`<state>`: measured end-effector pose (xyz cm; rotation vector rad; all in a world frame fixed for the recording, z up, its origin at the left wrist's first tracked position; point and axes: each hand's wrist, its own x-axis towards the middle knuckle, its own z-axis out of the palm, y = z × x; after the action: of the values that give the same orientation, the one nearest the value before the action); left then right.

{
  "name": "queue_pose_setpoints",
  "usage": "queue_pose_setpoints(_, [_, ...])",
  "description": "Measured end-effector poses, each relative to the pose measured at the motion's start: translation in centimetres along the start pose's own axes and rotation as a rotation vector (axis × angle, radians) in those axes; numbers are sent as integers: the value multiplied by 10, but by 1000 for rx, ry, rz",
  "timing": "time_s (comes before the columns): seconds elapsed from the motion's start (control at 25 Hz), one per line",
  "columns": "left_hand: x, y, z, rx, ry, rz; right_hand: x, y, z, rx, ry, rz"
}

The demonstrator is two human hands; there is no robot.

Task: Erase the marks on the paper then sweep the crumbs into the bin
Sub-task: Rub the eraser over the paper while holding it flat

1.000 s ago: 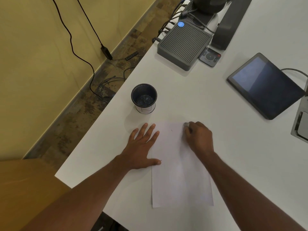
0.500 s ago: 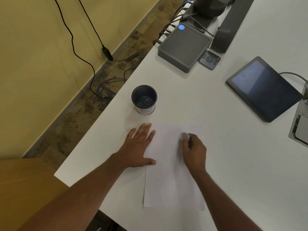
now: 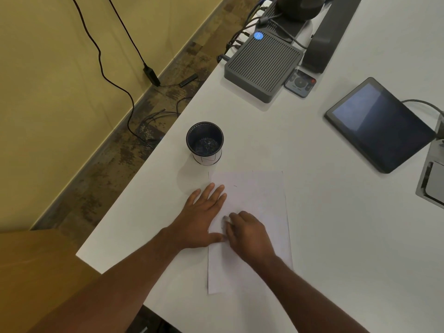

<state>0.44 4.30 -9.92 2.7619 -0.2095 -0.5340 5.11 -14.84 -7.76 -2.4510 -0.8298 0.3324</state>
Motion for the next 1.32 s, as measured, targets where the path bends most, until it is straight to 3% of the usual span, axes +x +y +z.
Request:
queue_pose_setpoints(0.2, [1, 1, -2, 9, -8, -12, 41, 37, -37, -113, 213, 249])
queue_pose_setpoints(0.36, [1, 0, 0, 6, -3, 3, 8, -1, -1, -111, 16, -83])
queue_pose_setpoints(0.44, [1, 0, -1, 4, -16, -1, 29, 24, -16, -130, 35, 25])
queue_pose_setpoints(0.52, [1, 0, -2, 4, -22, -3, 48, 43, -36, -173, 241, 195])
queue_pose_setpoints(0.56, [1, 1, -2, 0, -15, -4, 49, 40, -38, -172, 247, 213])
queue_pose_setpoints(0.72, [1, 0, -1, -8, -5, 3, 9, 0, -6, -143, 36, -93])
queue_pose_setpoints(0.8, [1, 0, -2, 6, -18, -3, 28, 26, -21, -131, 46, 35])
queue_pose_setpoints(0.88, [1, 0, -2, 13, -22, -7, 48, 49, -40, -187, 243, 219])
queue_pose_setpoints(0.92, [1, 1, -3, 13, -23, -8, 50, 48, -42, -183, 258, 248])
queue_pose_setpoints(1.0, [2, 1, -2, 7, -18, -3, 37, 22, -28, -169, 144, 155])
queue_pose_setpoints(1.08, [1, 0, -2, 7, -20, -3, 17, 12, -12, -201, 61, -55])
queue_pose_setpoints(1.16, [1, 0, -1, 10, -25, -6, 34, 40, -29, -194, 65, 48])
queue_pose_setpoints(1.24, [2, 1, -2, 8, -29, -8, 54, 66, -50, -226, 266, 212])
queue_pose_setpoints(1.32, [2, 1, -3, -2, -19, -3, 53, 56, -51, -199, 236, 225])
